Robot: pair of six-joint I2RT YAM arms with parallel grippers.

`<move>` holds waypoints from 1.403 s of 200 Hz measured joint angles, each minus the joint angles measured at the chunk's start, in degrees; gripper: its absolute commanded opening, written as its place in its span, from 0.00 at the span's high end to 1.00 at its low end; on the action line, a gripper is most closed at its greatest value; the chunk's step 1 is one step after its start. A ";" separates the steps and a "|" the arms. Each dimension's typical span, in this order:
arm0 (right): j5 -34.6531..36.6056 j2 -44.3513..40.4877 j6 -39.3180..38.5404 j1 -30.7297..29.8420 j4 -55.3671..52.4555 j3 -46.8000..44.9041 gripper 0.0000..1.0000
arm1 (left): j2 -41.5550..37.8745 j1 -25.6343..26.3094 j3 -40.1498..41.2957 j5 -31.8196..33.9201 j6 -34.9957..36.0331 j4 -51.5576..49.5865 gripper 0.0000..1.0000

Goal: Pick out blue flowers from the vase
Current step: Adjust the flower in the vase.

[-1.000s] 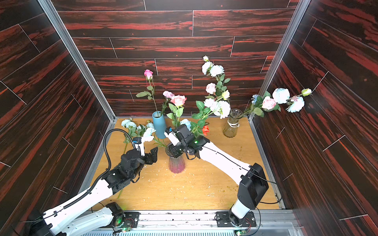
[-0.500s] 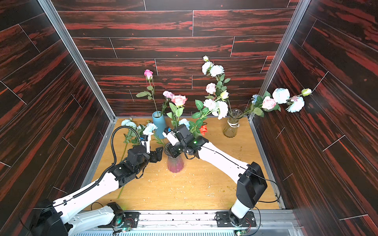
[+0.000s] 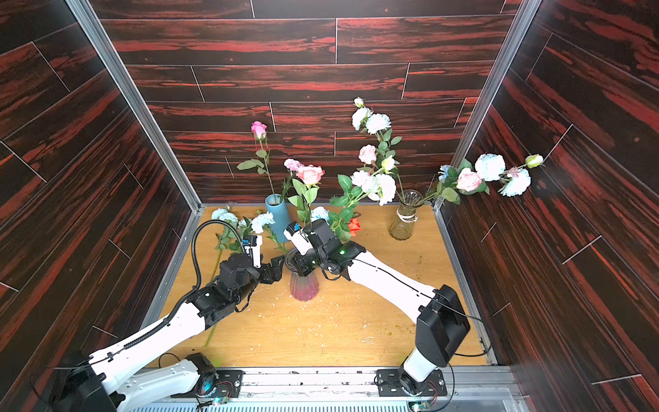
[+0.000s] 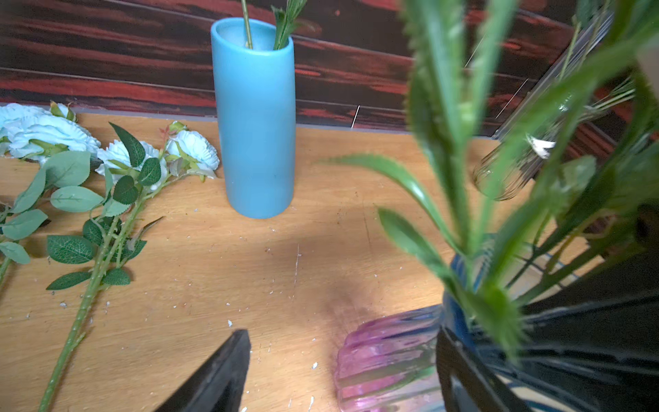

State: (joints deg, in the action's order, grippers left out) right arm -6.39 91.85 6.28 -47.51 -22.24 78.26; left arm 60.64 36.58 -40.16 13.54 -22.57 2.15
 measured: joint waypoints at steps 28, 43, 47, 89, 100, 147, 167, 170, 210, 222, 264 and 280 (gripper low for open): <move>0.35 -2.36 0.63 0.02 0.46 -0.20 1.00 | -1.79 0.00 1.07 -0.07 0.02 0.48 0.17; 0.57 -3.74 0.81 0.00 0.96 -0.22 1.00 | -2.78 0.00 1.77 -0.07 0.02 0.76 0.17; 0.59 -4.07 0.83 0.02 1.14 -0.22 1.00 | -3.04 0.00 1.92 -0.07 0.02 0.79 0.17; 0.52 -4.61 1.27 0.07 1.55 -0.22 1.00 | -3.74 0.00 2.51 -0.04 0.02 0.98 0.17; 0.48 -4.13 1.25 0.07 1.14 -0.11 1.00 | -3.65 0.00 2.49 0.00 0.02 0.94 0.17; 0.59 -1.18 1.53 0.07 0.26 -0.02 0.80 | -1.40 -0.35 1.79 0.98 -0.46 -0.55 0.17; 0.59 -1.07 1.49 0.07 0.50 -0.13 0.75 | -1.27 -0.66 1.66 1.16 -0.83 -0.96 0.17; 0.59 -1.07 1.36 0.07 0.55 -0.13 0.74 | -1.27 -0.72 1.64 1.20 -0.90 -0.98 0.17; 0.50 -1.05 1.38 0.07 1.66 -0.35 0.72 | -0.48 -1.33 1.03 1.22 -1.31 -1.38 0.17; 0.46 -1.03 1.38 0.07 1.90 -0.46 0.72 | 0.15 -1.44 0.63 1.20 -1.33 -1.42 0.17; -0.11 0.04 1.60 0.07 2.99 -0.66 0.78 | 2.01 -1.51 -0.66 0.83 -1.31 -1.55 0.17; -0.33 0.52 1.64 0.07 3.50 -0.70 0.78 | 2.03 -1.55 -0.79 0.59 -1.29 -1.60 0.17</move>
State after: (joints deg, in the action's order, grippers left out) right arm -6.72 92.38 7.92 -47.44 -18.74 77.56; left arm 62.67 35.03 -40.95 14.13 -23.86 0.56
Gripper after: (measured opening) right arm 0.224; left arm 0.830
